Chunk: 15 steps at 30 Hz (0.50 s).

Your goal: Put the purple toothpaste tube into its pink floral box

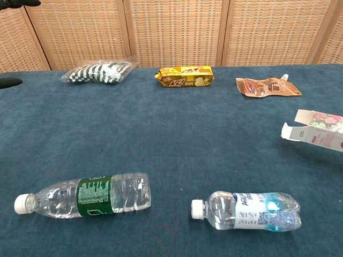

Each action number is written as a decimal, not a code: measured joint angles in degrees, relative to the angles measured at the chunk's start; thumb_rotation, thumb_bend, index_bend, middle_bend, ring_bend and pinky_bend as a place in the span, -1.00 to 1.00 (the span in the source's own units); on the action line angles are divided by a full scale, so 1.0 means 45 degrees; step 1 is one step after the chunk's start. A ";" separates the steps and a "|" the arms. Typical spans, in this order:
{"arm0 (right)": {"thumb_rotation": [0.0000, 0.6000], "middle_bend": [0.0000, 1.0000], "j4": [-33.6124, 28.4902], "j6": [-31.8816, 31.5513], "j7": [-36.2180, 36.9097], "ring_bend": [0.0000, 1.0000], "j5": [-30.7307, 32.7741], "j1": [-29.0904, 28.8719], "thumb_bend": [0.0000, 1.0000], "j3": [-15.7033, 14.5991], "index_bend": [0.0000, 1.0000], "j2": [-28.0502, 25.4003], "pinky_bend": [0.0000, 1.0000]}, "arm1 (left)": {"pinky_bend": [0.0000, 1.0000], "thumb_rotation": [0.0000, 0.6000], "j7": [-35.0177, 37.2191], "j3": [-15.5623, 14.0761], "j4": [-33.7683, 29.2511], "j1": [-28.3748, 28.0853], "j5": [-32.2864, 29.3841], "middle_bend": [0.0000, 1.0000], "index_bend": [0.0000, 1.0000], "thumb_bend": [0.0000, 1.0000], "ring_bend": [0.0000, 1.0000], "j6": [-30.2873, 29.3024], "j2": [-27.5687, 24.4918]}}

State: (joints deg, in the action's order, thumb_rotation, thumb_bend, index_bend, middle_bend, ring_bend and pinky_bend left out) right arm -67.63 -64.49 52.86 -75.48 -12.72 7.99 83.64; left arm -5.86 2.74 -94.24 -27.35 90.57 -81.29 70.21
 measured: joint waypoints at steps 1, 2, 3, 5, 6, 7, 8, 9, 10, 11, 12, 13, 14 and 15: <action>1.00 -0.06 0.0103 0.0038 0.0089 -0.24 -0.0011 0.0024 -0.82 -0.0038 0.18 0.0051 -0.08 | -1.00 1.00 0.0016 0.0006 0.0032 0.0011 0.0020 -1.00 -1.00 -0.47 -1.00 0.0004 0.0007; 1.00 -0.07 0.0211 0.0073 0.0177 -0.24 -0.0026 0.0046 -0.82 -0.0073 0.18 0.0104 -0.12 | -1.00 1.00 0.0027 0.0012 0.0068 0.0025 0.0051 -1.00 -1.00 -0.47 -1.00 0.0010 0.0014; 1.00 -0.08 0.0359 0.0114 0.0260 -0.24 -0.0050 0.0070 -0.82 -0.0117 0.18 0.0179 -0.19 | -1.00 1.00 0.0040 0.0017 0.0084 0.0035 0.0069 -1.00 -1.00 -0.47 -1.00 0.0019 0.0018; 1.00 -0.15 0.0583 0.0153 0.0376 -0.29 -0.0108 0.0107 -0.82 -0.0186 0.18 0.0293 -0.37 | -1.00 1.00 0.0064 0.0029 0.0112 0.0064 0.0090 -1.00 -1.00 -0.47 -1.00 0.0044 0.0013; 1.00 -0.22 0.0721 0.0160 0.0444 -0.39 -0.0162 0.0130 -0.82 -0.0229 0.18 0.0366 -0.51 | -1.00 1.00 0.0077 0.0035 0.0112 0.0073 0.0094 -1.00 -1.00 -0.47 -1.00 0.0044 0.0010; 1.00 -0.34 0.0816 0.0155 0.0482 -0.53 -0.0221 0.0143 -0.82 -0.0264 0.15 0.0413 -0.66 | -1.00 1.00 0.0102 0.0040 0.0109 0.0086 0.0097 -1.00 -1.00 -0.48 -1.00 0.0040 0.0006; 1.00 -0.42 0.0897 0.0144 0.0522 -0.64 -0.0298 0.0152 -0.82 -0.0302 0.12 0.0447 -0.75 | -1.00 1.00 0.0140 0.0047 0.0102 0.0112 0.0113 -1.00 -1.00 -0.48 -1.00 0.0026 -0.0003; 1.00 -0.57 0.0949 0.0128 0.0573 -0.79 -0.0394 0.0159 -0.82 -0.0349 0.04 0.0467 -0.87 | -1.00 1.00 0.0155 0.0052 0.0099 0.0131 0.0137 -1.00 -1.00 -0.48 -1.00 0.0007 -0.0011; 1.00 -0.66 0.1008 0.0098 0.0652 -0.88 -0.0549 0.0163 -0.82 -0.0420 -0.02 0.0481 -0.93 | -1.00 1.00 0.0163 0.0055 0.0097 0.0152 0.0160 -1.00 -1.00 -0.48 -1.00 -0.0018 -0.0017; 1.00 -0.77 0.1056 0.0069 0.0711 -0.97 -0.0679 0.0164 -0.82 -0.0478 -0.10 0.0487 -0.98 | -1.00 1.00 0.0186 0.0055 0.0091 0.0187 0.0190 -1.00 -1.00 -0.48 -1.00 -0.0058 -0.0021; 1.00 -0.82 0.1104 0.0039 0.0763 -0.99 -0.0817 0.0164 -0.82 -0.0545 -0.13 0.0489 -0.99 | -1.00 1.00 0.0216 0.0051 0.0087 0.0216 0.0210 -1.00 -1.00 -0.47 -1.00 -0.0077 -0.0022; 1.00 -0.87 0.1169 -0.0003 0.0828 -1.00 -0.1004 0.0163 -0.82 -0.0643 -0.17 0.0486 -1.00 | -1.00 1.00 0.0246 0.0041 0.0087 0.0247 0.0228 -1.00 -1.00 -0.47 -1.00 -0.0089 -0.0022; 1.00 -0.90 0.1227 -0.0047 0.0866 -1.00 -0.1133 0.0166 -0.82 -0.0716 -0.19 0.0485 -1.00 | -1.00 1.00 0.0278 0.0027 0.0099 0.0285 0.0241 -1.00 -1.00 -0.47 -1.00 -0.0100 -0.0020; 1.00 -0.92 0.1318 -0.0128 0.0879 -1.00 -0.1245 0.0174 -0.82 -0.0791 -0.20 0.0493 -1.00 | -1.00 1.00 0.0305 0.0020 0.0115 0.0308 0.0241 -1.00 -1.00 -0.48 -1.00 -0.0106 -0.0014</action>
State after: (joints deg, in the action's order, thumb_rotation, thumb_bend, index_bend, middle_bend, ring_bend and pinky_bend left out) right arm -61.69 -65.07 56.82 -81.08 -11.93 4.43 85.86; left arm -4.49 2.83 -93.72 -25.96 91.66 -81.76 70.15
